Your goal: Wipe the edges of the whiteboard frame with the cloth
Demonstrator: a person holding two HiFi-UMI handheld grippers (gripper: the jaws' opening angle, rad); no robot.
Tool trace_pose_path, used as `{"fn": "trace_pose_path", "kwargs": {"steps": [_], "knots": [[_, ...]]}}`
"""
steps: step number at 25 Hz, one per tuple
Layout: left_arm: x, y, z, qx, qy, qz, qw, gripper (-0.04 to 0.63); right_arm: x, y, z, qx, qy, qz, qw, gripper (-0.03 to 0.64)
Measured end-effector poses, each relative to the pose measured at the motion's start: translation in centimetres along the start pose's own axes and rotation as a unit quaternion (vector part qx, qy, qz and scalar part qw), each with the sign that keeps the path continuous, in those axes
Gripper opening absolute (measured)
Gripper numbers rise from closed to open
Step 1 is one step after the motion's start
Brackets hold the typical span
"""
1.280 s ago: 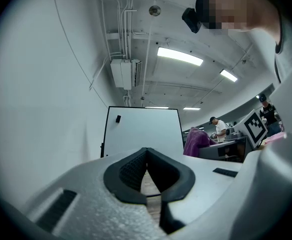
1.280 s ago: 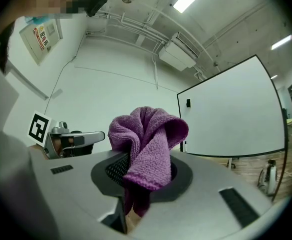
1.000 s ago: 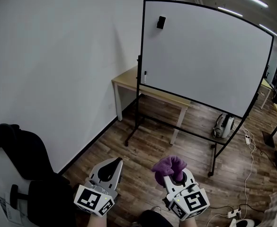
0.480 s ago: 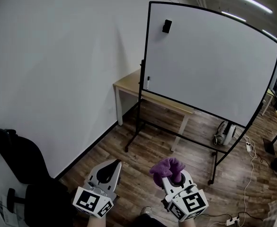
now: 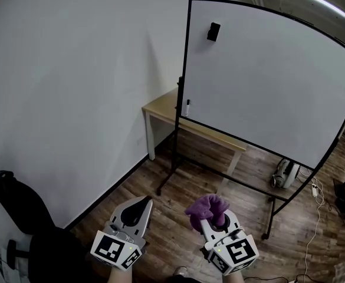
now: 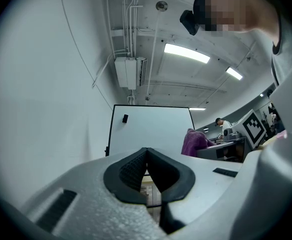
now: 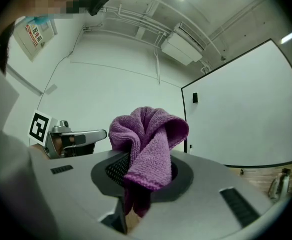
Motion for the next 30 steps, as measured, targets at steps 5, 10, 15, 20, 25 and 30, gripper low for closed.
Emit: {"fn": "trace_pose_path", "kwargs": {"steps": [5,10,15,20,25,30], "knots": [[3.9,-0.8,-2.0,0.005,0.005,0.001,1.0000,0.017,3.8,-0.3,3.1,-0.012,-0.001,-0.005,1.000,0.067],[8.4,-1.4,-3.5,0.012,0.006,0.004,0.9999,0.017,6.9,-0.3,6.7,-0.017,0.006,0.000,1.000,0.067],[11.0,-2.6,-4.1,0.010,0.008,0.001,0.9999,0.017,8.6,-1.1,8.8,-0.018,0.017,-0.006,1.000,0.067],[13.1,-3.3,-5.4,0.008,0.003,-0.002,1.0000,0.017,10.8,-1.2,10.0,-0.017,0.013,-0.003,1.000,0.067],[14.8,-4.3,-7.7,0.005,-0.011,-0.003,0.9999,0.017,13.4,-1.5,10.6,-0.014,0.006,-0.003,1.000,0.067],[17.1,-4.8,-12.0,0.003,-0.032,0.001,0.9995,0.017,17.7,-1.4,10.7,-0.010,-0.009,0.001,1.000,0.067]]}}
Point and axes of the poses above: the fingertips, and each gripper's own axes: x forward along the fingers, z to its right, y out of its top, the point moved 1 cm from there along -x, backward along the fingers, and after that the axes turned 11 degrees about -y, right-handed, at the moved point
